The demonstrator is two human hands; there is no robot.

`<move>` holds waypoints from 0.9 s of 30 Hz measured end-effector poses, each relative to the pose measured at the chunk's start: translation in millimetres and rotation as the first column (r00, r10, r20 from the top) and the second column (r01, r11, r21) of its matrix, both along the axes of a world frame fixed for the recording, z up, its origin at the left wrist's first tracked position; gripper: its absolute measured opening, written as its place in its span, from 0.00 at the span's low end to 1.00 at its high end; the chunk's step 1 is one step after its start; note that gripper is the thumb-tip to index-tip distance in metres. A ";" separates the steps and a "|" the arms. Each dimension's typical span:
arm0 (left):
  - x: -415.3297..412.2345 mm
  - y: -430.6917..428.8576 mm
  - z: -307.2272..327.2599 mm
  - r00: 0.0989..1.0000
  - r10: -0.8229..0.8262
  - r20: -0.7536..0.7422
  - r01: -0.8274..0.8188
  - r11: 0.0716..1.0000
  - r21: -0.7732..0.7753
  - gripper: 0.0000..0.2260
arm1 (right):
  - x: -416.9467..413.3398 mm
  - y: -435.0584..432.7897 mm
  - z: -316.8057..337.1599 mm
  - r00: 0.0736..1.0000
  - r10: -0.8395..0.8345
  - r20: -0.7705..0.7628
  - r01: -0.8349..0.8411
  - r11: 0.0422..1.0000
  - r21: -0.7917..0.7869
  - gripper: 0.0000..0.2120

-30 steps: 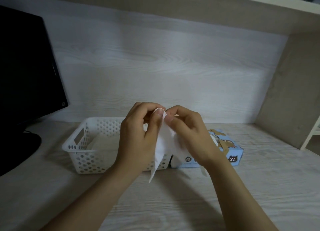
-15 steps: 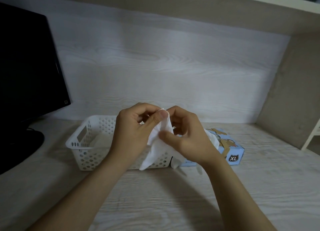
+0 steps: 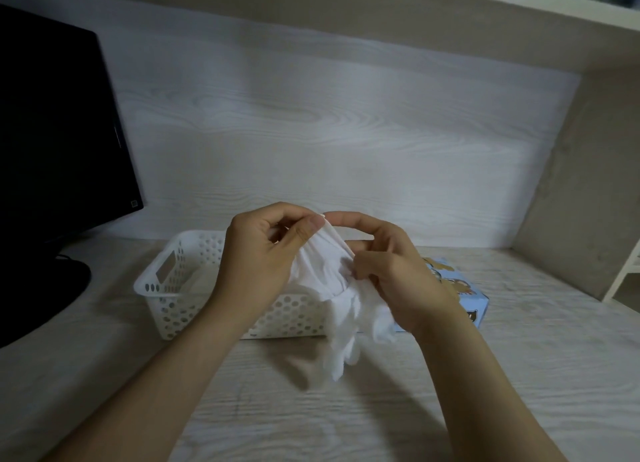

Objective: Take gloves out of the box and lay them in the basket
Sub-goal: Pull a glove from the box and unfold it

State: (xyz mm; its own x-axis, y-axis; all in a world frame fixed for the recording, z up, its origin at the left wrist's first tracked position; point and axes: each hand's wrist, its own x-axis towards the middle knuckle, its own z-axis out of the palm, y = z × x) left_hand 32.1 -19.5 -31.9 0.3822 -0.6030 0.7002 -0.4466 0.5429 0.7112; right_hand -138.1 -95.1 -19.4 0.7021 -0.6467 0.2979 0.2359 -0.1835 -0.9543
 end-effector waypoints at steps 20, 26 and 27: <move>16.5 -0.4 5.6 0.983 0.041 -0.179 -0.002 0.977 0.212 0.13 | 2.2 -6.9 -3.6 0.970 -0.210 -0.121 0.201 0.976 -0.087 0.19; 34.6 -5.9 0.2 0.963 0.267 -0.026 -0.259 0.950 0.176 0.15 | 4.0 -6.1 -5.8 0.886 -0.455 -0.087 0.420 0.868 -0.263 0.12; 34.6 -5.2 -0.3 0.952 0.306 0.020 -0.305 0.936 0.179 0.15 | 4.8 -5.5 -6.3 0.879 -0.473 -0.062 0.440 0.854 -0.278 0.13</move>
